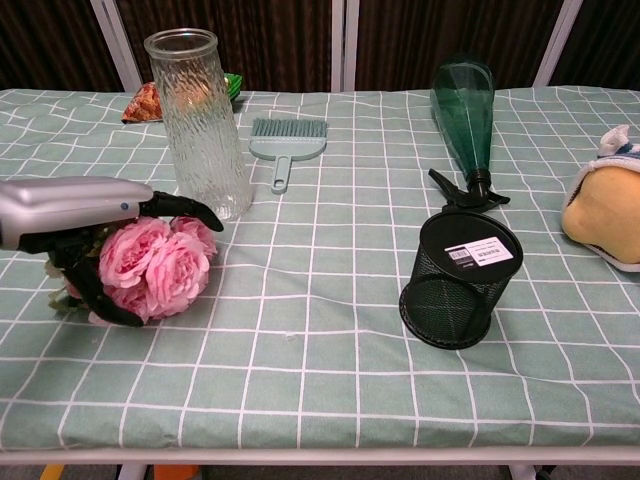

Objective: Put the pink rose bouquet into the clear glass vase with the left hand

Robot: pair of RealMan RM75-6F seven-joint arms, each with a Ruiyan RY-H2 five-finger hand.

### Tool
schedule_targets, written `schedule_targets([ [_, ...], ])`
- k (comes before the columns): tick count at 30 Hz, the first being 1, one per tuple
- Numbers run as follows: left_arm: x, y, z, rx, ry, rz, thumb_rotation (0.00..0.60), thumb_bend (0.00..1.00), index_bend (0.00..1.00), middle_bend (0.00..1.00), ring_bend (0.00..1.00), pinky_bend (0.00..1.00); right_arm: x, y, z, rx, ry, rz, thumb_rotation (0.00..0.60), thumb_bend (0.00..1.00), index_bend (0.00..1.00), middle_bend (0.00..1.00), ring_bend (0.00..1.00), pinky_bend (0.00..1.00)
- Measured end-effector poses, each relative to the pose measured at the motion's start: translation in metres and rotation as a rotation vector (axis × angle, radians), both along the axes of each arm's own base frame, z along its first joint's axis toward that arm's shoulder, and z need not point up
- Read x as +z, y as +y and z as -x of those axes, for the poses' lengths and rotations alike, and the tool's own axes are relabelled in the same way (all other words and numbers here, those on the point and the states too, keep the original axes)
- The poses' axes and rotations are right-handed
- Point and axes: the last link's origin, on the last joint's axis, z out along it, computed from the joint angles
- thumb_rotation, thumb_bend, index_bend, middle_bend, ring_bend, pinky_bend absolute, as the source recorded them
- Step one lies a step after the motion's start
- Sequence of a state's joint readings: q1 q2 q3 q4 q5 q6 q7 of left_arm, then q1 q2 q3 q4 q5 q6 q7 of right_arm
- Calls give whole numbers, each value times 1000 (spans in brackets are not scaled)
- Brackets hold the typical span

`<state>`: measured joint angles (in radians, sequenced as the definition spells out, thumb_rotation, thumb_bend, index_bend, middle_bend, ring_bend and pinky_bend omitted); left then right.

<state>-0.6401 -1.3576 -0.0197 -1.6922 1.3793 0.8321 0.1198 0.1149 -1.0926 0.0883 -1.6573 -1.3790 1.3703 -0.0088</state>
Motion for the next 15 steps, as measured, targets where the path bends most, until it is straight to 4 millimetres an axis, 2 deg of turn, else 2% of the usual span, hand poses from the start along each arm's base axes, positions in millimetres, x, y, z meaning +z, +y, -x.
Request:
schedule_targets([
  [3, -1, 0, -1, -4, -18, -42, 600, 229, 346, 273, 261, 465, -1, 0, 1, -5, 1, -6, 600, 136, 0, 0, 0, 0],
  [7, -2, 0, 1, -2, -20, -57, 600, 283, 401, 376, 326, 526, -2, 0, 1, -11, 2, -16, 600, 136, 0, 0, 0, 0],
  [15, 6, 1, 1, -15, -40, -86, 600, 328, 489, 459, 402, 594, -2, 0, 1, -16, 5, -23, 600, 136, 0, 0, 0, 0],
])
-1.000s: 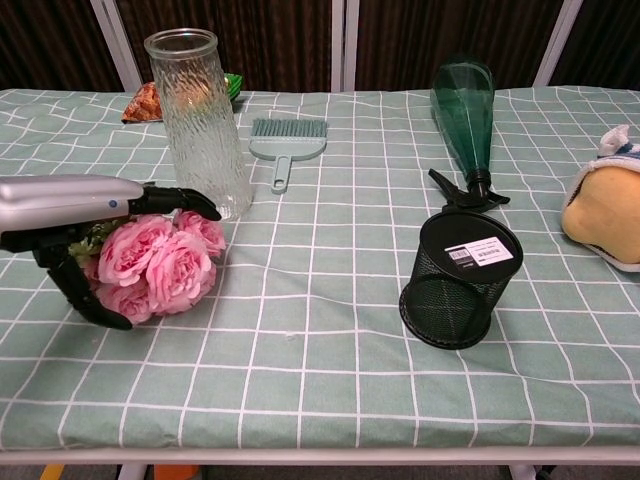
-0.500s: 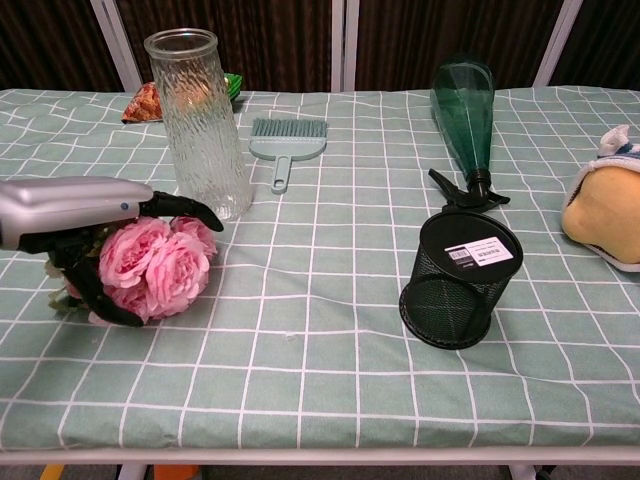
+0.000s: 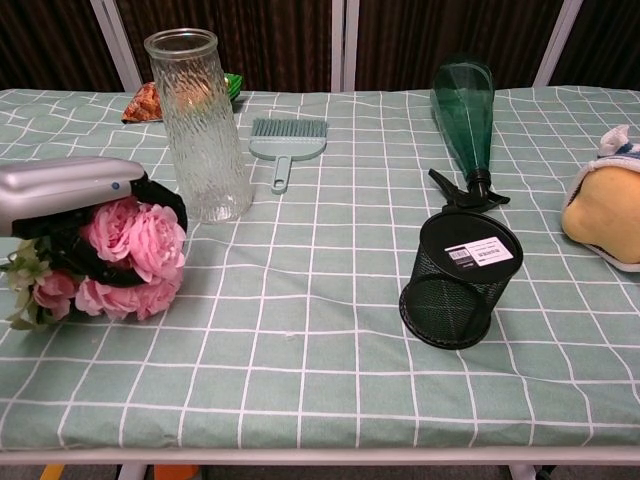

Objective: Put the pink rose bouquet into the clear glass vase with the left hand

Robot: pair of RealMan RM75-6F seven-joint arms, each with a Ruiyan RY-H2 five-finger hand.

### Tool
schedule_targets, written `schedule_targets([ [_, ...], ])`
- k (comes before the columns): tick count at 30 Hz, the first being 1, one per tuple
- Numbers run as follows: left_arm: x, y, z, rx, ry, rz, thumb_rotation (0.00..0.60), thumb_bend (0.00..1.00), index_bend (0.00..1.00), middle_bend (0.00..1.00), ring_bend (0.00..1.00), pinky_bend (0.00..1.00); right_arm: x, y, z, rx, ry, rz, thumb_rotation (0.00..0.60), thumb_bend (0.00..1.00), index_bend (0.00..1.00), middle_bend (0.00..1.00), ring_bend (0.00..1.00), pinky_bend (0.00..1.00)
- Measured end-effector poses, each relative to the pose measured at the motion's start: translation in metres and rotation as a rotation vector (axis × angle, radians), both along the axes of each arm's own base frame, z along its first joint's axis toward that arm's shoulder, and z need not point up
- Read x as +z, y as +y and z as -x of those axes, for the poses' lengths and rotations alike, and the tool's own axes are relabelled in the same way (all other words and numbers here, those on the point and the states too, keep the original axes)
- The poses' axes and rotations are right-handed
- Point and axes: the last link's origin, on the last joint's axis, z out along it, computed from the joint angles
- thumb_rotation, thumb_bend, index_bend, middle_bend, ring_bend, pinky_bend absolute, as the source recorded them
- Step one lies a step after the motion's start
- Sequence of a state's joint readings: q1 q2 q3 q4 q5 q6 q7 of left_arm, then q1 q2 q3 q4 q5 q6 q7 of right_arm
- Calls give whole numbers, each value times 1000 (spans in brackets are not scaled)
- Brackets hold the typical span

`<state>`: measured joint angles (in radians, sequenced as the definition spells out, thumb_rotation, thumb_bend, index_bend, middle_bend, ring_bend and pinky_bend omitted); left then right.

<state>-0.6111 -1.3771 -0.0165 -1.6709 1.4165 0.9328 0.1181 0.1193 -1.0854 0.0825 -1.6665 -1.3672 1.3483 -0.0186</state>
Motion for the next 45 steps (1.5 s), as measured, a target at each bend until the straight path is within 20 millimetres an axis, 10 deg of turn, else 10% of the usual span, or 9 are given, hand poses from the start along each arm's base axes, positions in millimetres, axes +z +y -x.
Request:
schedule_targets([
  [24, 150, 13, 29, -14, -16, -598, 600, 335, 504, 476, 446, 630, -1, 2, -3, 15, 2, 2, 600, 136, 15, 0, 0, 0],
  [34, 173, 23, 7, -114, -354, -983, 600, 335, 505, 476, 456, 647, -6, 0, -7, 23, 3, -10, 600, 136, 15, 0, 0, 0],
  [45, 196, 44, -50, -113, -928, -997, 600, 335, 514, 492, 496, 684, -6, -2, -7, 19, -2, -10, 600, 136, 15, 0, 0, 0],
])
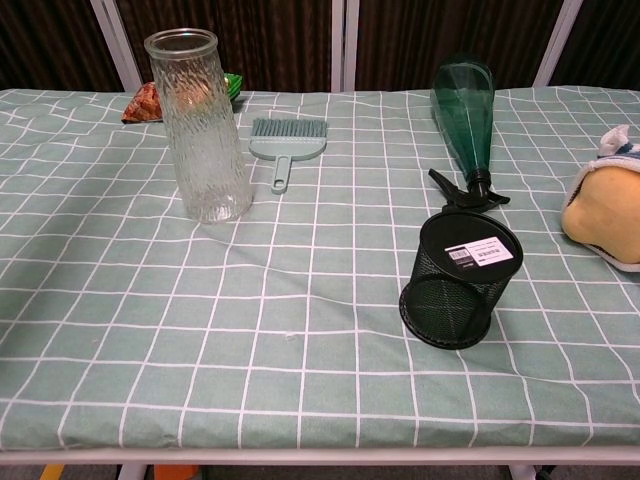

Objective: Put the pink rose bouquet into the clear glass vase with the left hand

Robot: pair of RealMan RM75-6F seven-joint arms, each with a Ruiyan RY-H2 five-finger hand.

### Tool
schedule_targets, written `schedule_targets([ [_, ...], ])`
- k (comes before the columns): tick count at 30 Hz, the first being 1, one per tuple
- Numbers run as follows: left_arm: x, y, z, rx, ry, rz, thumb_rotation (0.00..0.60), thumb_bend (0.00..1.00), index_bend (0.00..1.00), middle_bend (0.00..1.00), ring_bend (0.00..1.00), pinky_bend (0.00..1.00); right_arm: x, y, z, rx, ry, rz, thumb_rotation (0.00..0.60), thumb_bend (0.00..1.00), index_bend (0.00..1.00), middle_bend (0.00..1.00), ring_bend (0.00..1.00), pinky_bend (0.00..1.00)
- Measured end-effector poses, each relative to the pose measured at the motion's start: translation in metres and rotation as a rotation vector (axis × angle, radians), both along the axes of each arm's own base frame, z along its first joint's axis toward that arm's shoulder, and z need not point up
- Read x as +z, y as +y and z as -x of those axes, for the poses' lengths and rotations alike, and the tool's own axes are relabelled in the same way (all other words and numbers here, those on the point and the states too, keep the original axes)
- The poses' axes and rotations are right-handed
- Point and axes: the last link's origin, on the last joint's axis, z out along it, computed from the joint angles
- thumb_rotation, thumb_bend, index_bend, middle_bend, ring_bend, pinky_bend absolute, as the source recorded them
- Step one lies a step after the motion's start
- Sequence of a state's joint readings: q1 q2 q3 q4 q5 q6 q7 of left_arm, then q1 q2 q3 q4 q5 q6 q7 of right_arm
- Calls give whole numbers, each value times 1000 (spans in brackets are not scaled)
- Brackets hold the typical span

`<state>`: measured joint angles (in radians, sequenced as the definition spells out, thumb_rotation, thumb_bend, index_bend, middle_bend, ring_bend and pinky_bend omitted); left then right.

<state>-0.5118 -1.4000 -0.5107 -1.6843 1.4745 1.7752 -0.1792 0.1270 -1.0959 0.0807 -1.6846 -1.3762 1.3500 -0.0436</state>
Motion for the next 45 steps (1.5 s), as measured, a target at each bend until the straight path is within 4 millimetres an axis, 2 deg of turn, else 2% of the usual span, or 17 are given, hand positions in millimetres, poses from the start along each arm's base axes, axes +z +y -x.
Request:
schedule_targets([
  [5, 4, 6, -26, -64, -105, 26, 600, 335, 509, 492, 496, 683, 1, 0, 2, -6, 0, 3, 600, 136, 15, 0, 0, 0],
  [10, 3, 8, -46, -82, -250, 145, 600, 336, 508, 492, 496, 683, 1, 0, 4, -13, -5, 1, 600, 136, 16, 0, 0, 0],
  [16, 0, 17, -65, -95, -438, 311, 600, 335, 505, 492, 496, 683, -1, -1, 9, -21, -12, -6, 600, 137, 16, 0, 0, 0],
  [24, -16, 31, -82, -113, -552, 435, 600, 336, 503, 489, 496, 681, -1, 0, 12, -18, -18, -8, 600, 137, 21, 0, 0, 0],
  [30, -26, 43, -80, -94, -522, 416, 600, 336, 503, 489, 496, 680, 1, 0, 14, -19, -18, 0, 600, 140, 23, 0, 0, 0],
  [37, -47, 58, -66, -47, -464, 382, 600, 334, 501, 488, 495, 679, -1, 0, 17, -31, -18, -11, 600, 141, 23, 0, 0, 0],
  [43, -70, 56, -58, -35, -420, 410, 600, 326, 485, 473, 483, 667, -2, -1, 16, -29, -16, -13, 600, 141, 23, 0, 0, 0],
  [45, -74, 56, -56, -33, -417, 427, 600, 288, 437, 432, 445, 633, -2, 0, 16, -29, -16, -11, 600, 142, 23, 0, 0, 0],
])
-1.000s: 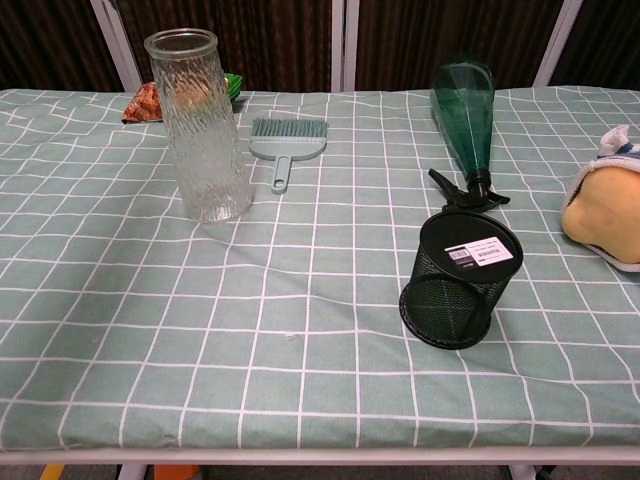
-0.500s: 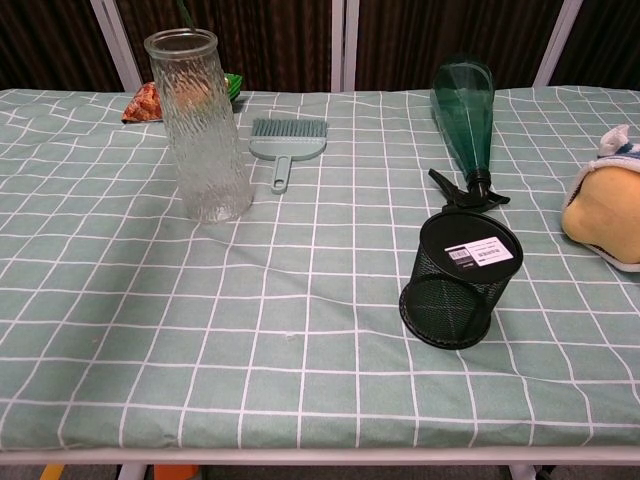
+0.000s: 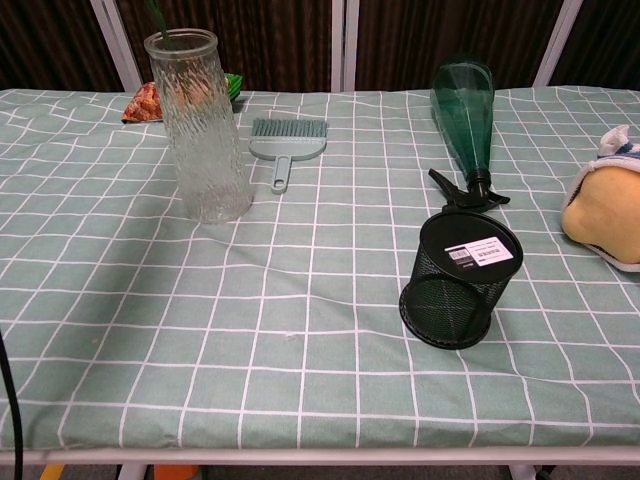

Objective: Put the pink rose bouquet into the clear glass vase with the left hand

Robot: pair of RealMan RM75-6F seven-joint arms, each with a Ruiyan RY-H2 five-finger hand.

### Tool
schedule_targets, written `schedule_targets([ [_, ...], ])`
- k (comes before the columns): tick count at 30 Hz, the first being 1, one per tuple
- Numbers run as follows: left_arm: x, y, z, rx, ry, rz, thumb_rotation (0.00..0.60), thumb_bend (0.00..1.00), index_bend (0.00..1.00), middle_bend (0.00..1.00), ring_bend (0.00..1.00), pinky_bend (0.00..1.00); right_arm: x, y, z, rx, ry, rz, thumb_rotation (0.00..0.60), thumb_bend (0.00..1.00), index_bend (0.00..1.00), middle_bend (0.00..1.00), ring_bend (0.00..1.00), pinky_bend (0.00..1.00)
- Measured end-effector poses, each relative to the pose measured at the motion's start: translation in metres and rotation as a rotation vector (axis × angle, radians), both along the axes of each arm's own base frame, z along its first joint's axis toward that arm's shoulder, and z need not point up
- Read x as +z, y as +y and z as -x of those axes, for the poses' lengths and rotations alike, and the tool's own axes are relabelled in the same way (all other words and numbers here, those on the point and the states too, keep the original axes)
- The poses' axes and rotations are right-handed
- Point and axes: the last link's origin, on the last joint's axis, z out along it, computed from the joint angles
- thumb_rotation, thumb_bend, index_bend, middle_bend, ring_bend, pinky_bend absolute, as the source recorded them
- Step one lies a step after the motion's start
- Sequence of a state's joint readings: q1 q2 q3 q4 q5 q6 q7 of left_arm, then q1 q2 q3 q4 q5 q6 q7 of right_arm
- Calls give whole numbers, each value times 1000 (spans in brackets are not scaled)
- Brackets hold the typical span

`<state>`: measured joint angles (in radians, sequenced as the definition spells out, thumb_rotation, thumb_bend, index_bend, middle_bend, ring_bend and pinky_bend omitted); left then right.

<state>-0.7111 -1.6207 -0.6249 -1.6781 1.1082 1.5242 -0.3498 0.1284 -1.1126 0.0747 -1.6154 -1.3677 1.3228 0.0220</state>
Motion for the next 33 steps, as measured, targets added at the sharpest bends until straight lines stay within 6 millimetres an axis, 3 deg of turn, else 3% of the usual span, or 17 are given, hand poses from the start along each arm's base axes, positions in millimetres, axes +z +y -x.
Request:
schedule_targets([
  [4, -10, -3, 3, -35, 25, 52, 600, 191, 201, 254, 260, 459, 1, 0, 1, -7, 1, 1, 600, 141, 23, 0, 0, 0],
  [7, -14, -3, 7, -69, 34, 84, 600, 142, 116, 116, 135, 326, 0, 0, 1, -9, 2, -3, 600, 142, 23, 0, 0, 0],
  [11, -14, -1, 14, -79, 23, 115, 600, 107, 107, 74, 101, 253, 1, 0, 1, -8, 2, 0, 600, 140, 25, 0, 0, 0],
  [24, 15, -17, 36, -58, 57, 96, 600, 86, 112, 76, 79, 242, 4, 1, -1, -3, 2, 8, 600, 141, 25, 0, 0, 0],
  [33, 37, -58, 110, 85, 256, 97, 600, 108, 173, 87, 75, 243, 17, 5, -1, 6, 6, 48, 600, 141, 28, 0, 0, 0],
])
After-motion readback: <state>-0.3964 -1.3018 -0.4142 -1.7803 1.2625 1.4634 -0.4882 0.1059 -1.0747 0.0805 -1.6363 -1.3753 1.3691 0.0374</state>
